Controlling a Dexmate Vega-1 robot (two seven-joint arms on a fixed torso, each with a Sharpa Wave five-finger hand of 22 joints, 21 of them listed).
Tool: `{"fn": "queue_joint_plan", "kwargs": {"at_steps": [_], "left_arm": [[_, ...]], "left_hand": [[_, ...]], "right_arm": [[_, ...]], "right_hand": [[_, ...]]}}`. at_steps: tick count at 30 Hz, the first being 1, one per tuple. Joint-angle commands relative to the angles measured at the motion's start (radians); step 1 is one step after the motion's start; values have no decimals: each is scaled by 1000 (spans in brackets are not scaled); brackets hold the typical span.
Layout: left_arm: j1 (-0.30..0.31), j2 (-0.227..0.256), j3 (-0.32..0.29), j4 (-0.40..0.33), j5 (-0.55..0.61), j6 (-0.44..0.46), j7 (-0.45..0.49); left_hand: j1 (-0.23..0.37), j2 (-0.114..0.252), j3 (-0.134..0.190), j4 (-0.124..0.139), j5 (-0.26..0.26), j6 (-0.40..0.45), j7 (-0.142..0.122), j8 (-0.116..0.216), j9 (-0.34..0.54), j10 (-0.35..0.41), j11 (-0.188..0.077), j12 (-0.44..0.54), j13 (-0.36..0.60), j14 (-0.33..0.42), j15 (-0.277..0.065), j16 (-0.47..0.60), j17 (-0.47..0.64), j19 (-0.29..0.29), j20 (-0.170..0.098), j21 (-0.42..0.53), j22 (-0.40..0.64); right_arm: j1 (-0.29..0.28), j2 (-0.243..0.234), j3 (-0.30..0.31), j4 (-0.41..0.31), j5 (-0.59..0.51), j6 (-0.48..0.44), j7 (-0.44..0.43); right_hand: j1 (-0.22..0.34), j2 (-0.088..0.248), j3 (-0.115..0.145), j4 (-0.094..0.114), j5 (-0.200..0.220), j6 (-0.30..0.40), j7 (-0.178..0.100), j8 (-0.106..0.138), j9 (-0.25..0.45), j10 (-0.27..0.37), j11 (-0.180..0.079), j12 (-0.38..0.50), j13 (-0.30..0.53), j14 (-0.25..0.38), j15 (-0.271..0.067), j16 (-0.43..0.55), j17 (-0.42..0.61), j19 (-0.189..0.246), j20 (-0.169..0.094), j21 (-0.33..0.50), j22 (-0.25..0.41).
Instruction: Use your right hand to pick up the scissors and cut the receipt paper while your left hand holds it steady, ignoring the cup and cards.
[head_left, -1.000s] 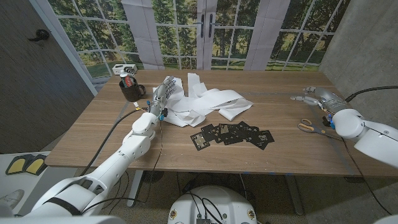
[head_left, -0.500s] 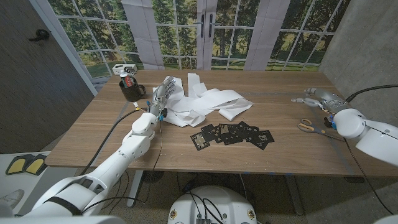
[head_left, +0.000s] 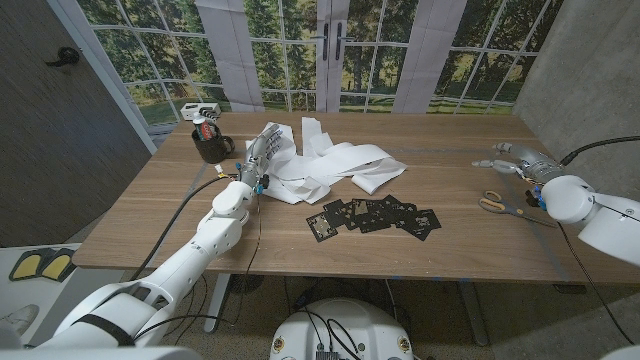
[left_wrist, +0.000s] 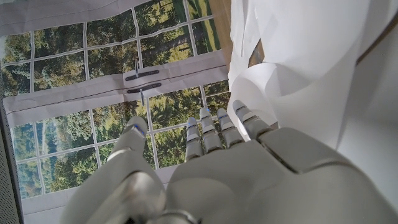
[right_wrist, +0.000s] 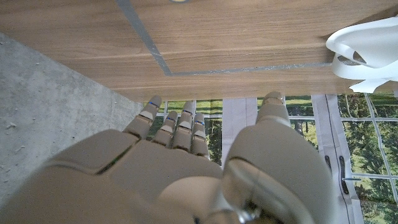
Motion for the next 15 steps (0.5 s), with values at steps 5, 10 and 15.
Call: {"fn": "queue_joint_plan", "kwargs": {"at_steps": [5, 10, 15], "left_arm": [[5, 3, -1, -7, 3, -8, 5], [11, 6, -2, -17, 2, -4, 7], [15, 9, -1, -26, 3, -4, 10]], "left_hand": [[8, 1, -2, 1, 6, 2, 2, -2, 4, 6, 5, 0, 1, 5, -53, 0, 1, -4, 2, -1, 3], [8, 1, -3, 1, 6, 2, 2, -2, 4, 6, 5, 0, 1, 6, -53, 0, 1, -4, 2, -1, 3], [8, 2, -3, 1, 6, 1, 1, -3, 4, 6, 4, -1, 1, 6, -52, 0, 1, -4, 2, -1, 3]], "right_arm": [[-52, 7, 66, -13, -3, -4, 37], [-63, 17, 81, -9, -7, 0, 47], [-70, 29, 88, -4, -11, 4, 51]], "right_hand": [[18, 8, 15, -3, -4, 78, -50, 35, 6, -1, -10, 11, 14, -3, -37, 1, 5, -4, 6, 4, 2], [19, 7, 16, -3, -4, 100, -56, 40, 6, 12, -20, 17, 17, -1, -39, 3, 5, -3, 6, 5, 2], [21, 6, 16, -4, -4, 112, -59, 42, 7, 35, -30, 27, 20, 8, -42, 7, 5, 2, 8, 7, 2]]}}
